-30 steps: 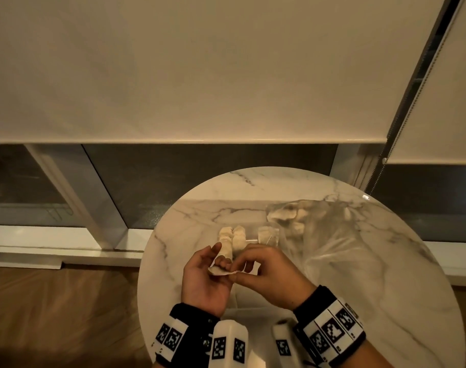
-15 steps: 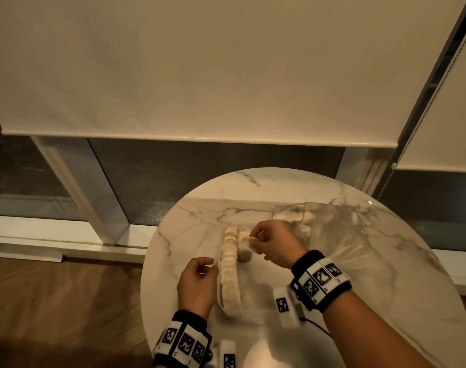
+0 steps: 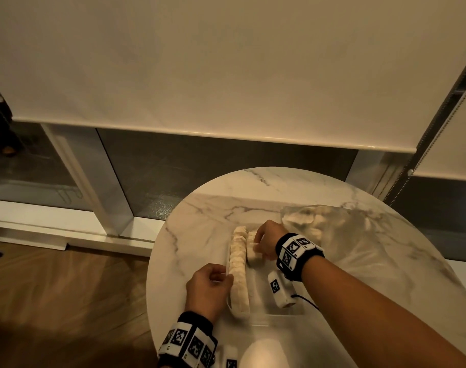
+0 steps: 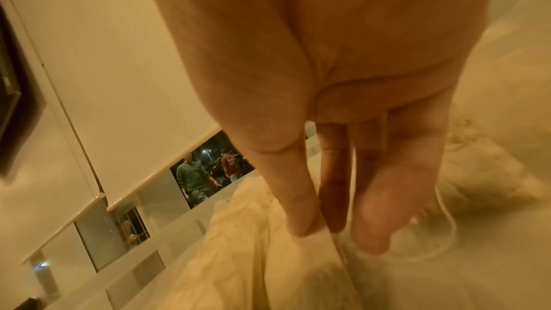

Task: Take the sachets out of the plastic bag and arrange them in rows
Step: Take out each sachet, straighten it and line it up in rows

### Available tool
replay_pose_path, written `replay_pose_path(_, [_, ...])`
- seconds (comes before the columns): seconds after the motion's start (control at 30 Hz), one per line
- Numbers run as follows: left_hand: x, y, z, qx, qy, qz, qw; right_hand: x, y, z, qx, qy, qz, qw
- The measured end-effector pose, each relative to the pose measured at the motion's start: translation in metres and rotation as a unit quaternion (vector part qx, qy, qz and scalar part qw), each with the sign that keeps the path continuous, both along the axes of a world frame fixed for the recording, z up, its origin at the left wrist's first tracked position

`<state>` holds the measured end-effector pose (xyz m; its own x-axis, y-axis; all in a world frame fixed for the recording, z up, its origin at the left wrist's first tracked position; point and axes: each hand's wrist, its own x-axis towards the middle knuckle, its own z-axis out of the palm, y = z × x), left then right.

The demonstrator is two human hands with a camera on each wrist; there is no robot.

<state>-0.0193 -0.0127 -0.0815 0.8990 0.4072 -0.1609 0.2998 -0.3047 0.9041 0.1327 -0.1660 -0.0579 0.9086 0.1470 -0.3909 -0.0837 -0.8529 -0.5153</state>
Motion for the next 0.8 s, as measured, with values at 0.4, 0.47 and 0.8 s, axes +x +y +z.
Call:
replay_pose_path(0.4, [0.001, 0.001, 0.0, -0.013, 0.003, 0.003, 1.0, 0.01, 0.006, -0.013, 0.006, -0.016, -0.042, 0.999])
replay_pose_path(0.47, [0.002, 0.0, -0.001, -0.012, 0.003, 0.002, 1.0, 0.011, 0.006, -0.014, 0.002, -0.017, -0.045, 0.999])
replay_pose_path(0.8, [0.0, 0.0, 0.0, 0.005, 0.003, -0.005, 1.0, -0.01, -0.003, 0.014, 0.054, -0.019, -0.05, 0.997])
